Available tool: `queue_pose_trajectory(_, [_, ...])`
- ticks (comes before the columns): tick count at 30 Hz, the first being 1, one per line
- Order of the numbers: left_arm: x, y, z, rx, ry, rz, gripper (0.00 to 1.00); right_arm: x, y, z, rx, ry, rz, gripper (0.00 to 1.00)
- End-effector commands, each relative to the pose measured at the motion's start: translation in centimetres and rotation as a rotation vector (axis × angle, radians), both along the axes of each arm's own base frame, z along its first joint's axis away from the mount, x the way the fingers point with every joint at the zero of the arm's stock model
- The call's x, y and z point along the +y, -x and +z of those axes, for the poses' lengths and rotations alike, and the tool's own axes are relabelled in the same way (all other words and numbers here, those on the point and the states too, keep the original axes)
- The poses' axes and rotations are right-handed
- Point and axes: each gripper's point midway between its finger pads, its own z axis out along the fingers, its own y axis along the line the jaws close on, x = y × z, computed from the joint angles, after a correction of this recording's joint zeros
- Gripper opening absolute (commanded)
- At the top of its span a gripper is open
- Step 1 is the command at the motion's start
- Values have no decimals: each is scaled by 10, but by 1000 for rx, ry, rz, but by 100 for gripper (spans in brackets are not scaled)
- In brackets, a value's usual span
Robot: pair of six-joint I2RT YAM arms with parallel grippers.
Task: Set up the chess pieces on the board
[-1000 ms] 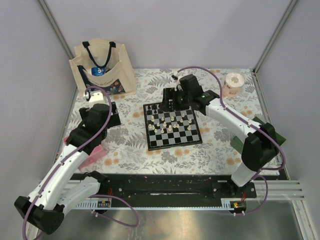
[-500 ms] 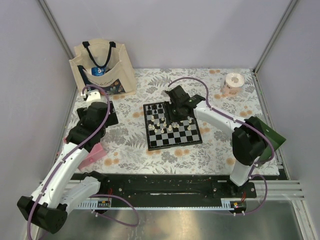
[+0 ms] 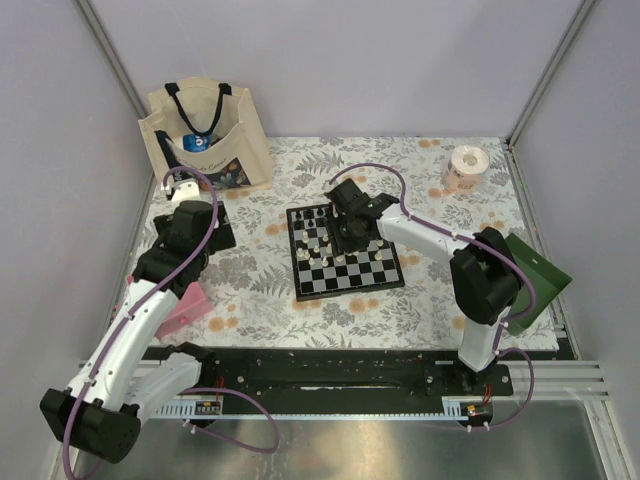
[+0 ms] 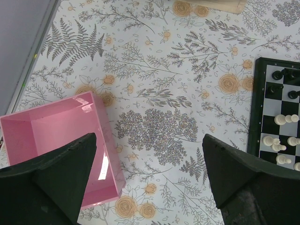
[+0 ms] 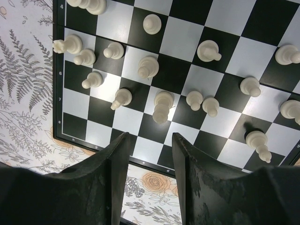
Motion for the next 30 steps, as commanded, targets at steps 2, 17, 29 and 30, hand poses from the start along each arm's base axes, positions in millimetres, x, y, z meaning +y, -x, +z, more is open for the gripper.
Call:
queue_pose_trajectory(2, [-3, -8, 10, -34, 35, -13, 99, 7, -7, -1, -20, 19, 16, 50])
queue_pose_trajectory(17, [1, -10, 10, -40, 72, -7, 99, 14, -13, 0, -34, 7, 26, 46])
queue_pose_trajectory(29, [4, -11, 11, -46, 96, 0, 99, 16, -10, -6, -6, 5, 38, 41])
queue_pose_trajectory(30, [4, -11, 11, -48, 99, -1, 99, 15, -10, -7, -4, 10, 36, 42])
